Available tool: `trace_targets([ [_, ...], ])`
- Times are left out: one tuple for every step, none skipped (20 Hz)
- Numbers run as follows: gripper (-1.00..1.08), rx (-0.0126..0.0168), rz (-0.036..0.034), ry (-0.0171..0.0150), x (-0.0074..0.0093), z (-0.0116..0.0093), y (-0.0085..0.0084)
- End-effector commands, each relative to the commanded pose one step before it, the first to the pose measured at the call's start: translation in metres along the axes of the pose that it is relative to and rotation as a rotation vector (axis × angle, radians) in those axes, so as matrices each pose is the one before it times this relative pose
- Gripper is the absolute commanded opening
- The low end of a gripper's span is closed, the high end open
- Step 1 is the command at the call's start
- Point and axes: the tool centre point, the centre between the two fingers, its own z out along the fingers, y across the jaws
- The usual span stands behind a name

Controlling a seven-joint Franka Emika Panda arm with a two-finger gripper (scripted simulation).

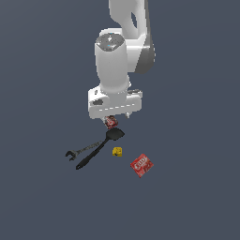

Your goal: Pick up a designated object from a clutter of objects.

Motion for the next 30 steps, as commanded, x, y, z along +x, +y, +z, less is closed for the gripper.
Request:
trace_targets([
  [1.0, -0.00203, -0.04395, -0.00413, -0.01564, 0.02261, 0.00523],
  [1.0, -0.00077, -0.01746, -0.00176, -0.00667, 0.00871, 0.00155],
  [1.0, -0.00075, -0.01751, -0.00179, -0.00688, 0.00854, 0.00127],
  [1.0, -0.00074, -0.01752, -0.00183, -0.00709, 0.00836, 0.00101],
  [1.0, -0.00072, -0.01755, -0.00186, -0.00728, 0.00817, 0.00073],
  [1.0, -0.0007, -0.01757, -0.0019, -0.00746, 0.00798, 0.00044],
  [1.0, -0.00068, -0.01759, -0.00194, -0.00762, 0.00779, 0.00015],
  [1.0, -0.00066, -0.01752, -0.00196, -0.00772, 0.00754, -0.00016],
  [1.0, -0.00061, -0.01675, -0.00191, -0.0075, 0.00702, -0.00042],
  [1.0, -0.00055, -0.01589, -0.00184, -0.00719, 0.00647, -0.00067],
  [1.0, -0.0005, -0.015, -0.00176, -0.00685, 0.00595, -0.00087],
  [1.0, -0.00045, -0.0141, -0.00167, -0.0065, 0.00545, -0.00102],
  [1.0, -0.0004, -0.01322, -0.00159, -0.00612, 0.00497, -0.00114],
  [1.0, -0.00036, -0.01231, -0.00149, -0.00573, 0.00452, -0.00122],
  [1.0, -0.00032, -0.0114, -0.0014, -0.00533, 0.00409, -0.00127],
  [1.0, -0.00028, -0.01052, -0.0013, -0.00492, 0.00368, -0.00129],
  [1.0, -0.00025, -0.00961, -0.0012, -0.0045, 0.00329, -0.00128],
  [1.0, -0.00021, -0.00869, -0.00109, -0.00408, 0.00292, -0.00123],
  [1.0, -0.00018, -0.00778, -0.00098, -0.00365, 0.00256, -0.00117],
  [1.0, -0.00016, -0.00688, -0.00087, -0.00322, 0.00223, -0.00109],
  [1.0, -0.00013, -0.00597, -0.00076, -0.00279, 0.0019, -0.00098],
  [1.0, -0.00011, -0.00508, -0.00065, -0.00236, 0.00159, -0.00087],
  [1.0, -0.00009, -0.00417, -0.00053, -0.00192, 0.00129, -0.00073],
  [1.0, -0.00006, -0.00314, -0.0004, -0.00152, 0.00099, -0.00055],
  [1.0, -0.00004, -0.00227, -0.00029, -0.00108, 0.0007, -0.00041],
  [1.0, -0.00003, -0.00137, -0.00018, -0.00065, 0.00042, -0.00025],
  [1.0, -0.00001, -0.00068, -0.00009, -0.00015, 0.00015, -0.00015],
  [1.0, 0.00056, 0.0034, -0.00025, 0.001, -0.00066, 0.00047],
  [1.0, 0.0, 0.0, 0.0, -0.00002, 0.0002, -0.00001],
  [1.0, 0.0, 0.0, 0.0, -0.00006, 0.00061, -0.00002],
])
